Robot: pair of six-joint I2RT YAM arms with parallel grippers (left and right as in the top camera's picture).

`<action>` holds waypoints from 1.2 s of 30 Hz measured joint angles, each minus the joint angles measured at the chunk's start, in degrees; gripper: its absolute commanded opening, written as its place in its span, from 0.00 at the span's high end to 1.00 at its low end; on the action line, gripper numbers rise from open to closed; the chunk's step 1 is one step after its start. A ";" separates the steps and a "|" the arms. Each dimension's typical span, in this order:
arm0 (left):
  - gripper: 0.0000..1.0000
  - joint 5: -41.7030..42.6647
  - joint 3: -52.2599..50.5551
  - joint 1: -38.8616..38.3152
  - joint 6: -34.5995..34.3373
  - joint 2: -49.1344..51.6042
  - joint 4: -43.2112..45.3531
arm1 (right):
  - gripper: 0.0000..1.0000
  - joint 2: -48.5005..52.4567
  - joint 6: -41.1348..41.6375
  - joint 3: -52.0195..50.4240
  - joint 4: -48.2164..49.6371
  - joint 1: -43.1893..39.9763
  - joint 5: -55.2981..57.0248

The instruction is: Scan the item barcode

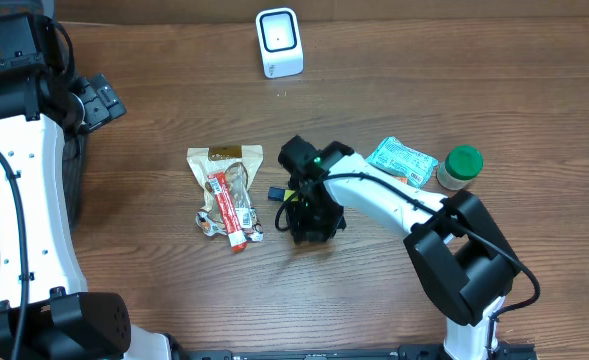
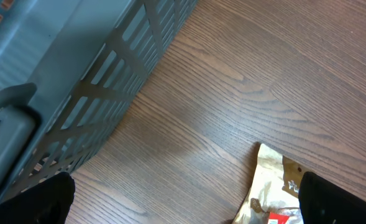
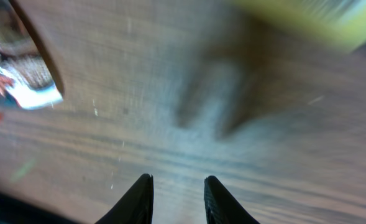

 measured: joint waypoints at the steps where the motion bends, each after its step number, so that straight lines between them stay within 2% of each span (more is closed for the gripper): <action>1: 0.00 0.00 0.00 0.00 -0.02 0.00 0.02 | 0.71 0.00 -0.92 1.62 0.17 -0.74 1.22; 5: 0.00 0.00 0.00 0.00 0.00 0.00 0.00 | 0.72 -0.09 -4.31 5.66 5.92 -4.02 5.77; 9: 0.00 0.00 0.00 0.00 0.00 0.00 0.02 | 0.78 -0.07 -5.81 5.90 11.74 -7.06 10.49; 15: 0.00 0.00 0.00 0.00 0.00 0.00 0.00 | 0.80 2.54 -5.29 5.90 13.97 -10.10 13.03; 19: 0.00 0.00 0.00 0.00 0.00 0.00 0.02 | 0.80 6.62 -5.25 5.81 9.22 -10.23 10.71; 26: 0.00 0.00 0.00 0.00 0.00 0.00 0.00 | 0.80 6.86 -5.20 5.84 -4.74 -8.39 0.42; 29: 0.00 0.00 0.00 0.00 0.00 0.00 0.00 | 0.83 6.84 -5.33 5.84 -8.81 -7.13 -2.10; 32: 0.00 0.00 0.00 0.00 0.00 0.00 0.00 | 0.84 6.86 -5.99 6.23 -10.21 -7.08 -3.13; 36: 0.00 0.00 0.00 0.00 0.00 0.00 0.02 | 0.84 6.84 -6.27 9.25 -6.99 -8.57 -2.36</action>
